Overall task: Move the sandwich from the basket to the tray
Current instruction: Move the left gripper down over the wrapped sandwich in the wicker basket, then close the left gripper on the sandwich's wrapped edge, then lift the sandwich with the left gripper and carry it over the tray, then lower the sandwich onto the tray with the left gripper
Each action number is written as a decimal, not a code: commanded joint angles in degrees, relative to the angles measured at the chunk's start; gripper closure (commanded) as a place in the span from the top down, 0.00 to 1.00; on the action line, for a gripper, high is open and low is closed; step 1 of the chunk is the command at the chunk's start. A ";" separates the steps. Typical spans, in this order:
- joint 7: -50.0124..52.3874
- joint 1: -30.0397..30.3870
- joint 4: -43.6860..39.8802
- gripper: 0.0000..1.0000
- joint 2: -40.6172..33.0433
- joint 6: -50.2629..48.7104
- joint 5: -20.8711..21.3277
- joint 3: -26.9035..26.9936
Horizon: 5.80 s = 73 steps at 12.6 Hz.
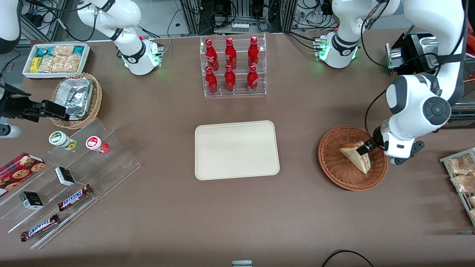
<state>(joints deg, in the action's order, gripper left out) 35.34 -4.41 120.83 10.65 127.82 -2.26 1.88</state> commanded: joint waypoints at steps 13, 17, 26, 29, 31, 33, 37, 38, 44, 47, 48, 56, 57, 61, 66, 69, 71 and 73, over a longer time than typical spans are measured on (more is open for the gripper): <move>5.09 -0.42 6.08 1.00 3.05 11.22 0.94 -0.29; 5.09 -0.42 6.35 1.00 4.02 11.49 0.94 -0.29; 5.88 -0.60 4.60 0.00 0.43 6.23 1.03 -0.47; 6.50 -4.01 -0.75 0.00 -0.45 -0.97 1.03 -0.47; 8.77 -8.14 -4.53 0.00 -0.28 -4.84 1.12 -0.47; 10.09 -10.87 -8.57 0.00 -0.28 -9.84 3.04 -0.56; 10.98 -19.65 -12.64 0.00 1.12 -14.35 5.07 -0.64; 11.50 -21.67 -12.64 0.00 1.21 -14.35 4.99 -0.73; 12.74 -33.10 -20.70 0.00 7.96 -14.00 2.00 -0.82; 12.65 -36.97 -28.00 0.00 13.76 -14.18 1.91 -0.82; 12.65 -37.68 -29.93 0.00 15.35 -14.18 1.47 -0.82; 18.36 -42.52 -55.77 0.00 35.73 -22.78 -0.64 -0.82; 18.80 -42.96 -57.36 0.00 37.23 -23.22 -0.55 -0.82; 18.89 -43.05 -60.54 0.00 40.58 -23.05 -0.55 -0.82; 20.82 -43.93 -62.03 0.00 42.43 -22.79 -0.46 -0.73; 22.13 -43.93 -62.03 0.00 43.05 -22.26 -0.46 -0.73; 23.11 -44.02 -61.94 0.00 43.57 -21.91 -0.29 -0.73; 23.29 -44.02 -61.94 0.00 44.19 -21.56 -0.03 -0.73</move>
<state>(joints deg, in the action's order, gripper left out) 57.34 -47.63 61.27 53.14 106.86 -2.11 0.29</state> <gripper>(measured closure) 0.850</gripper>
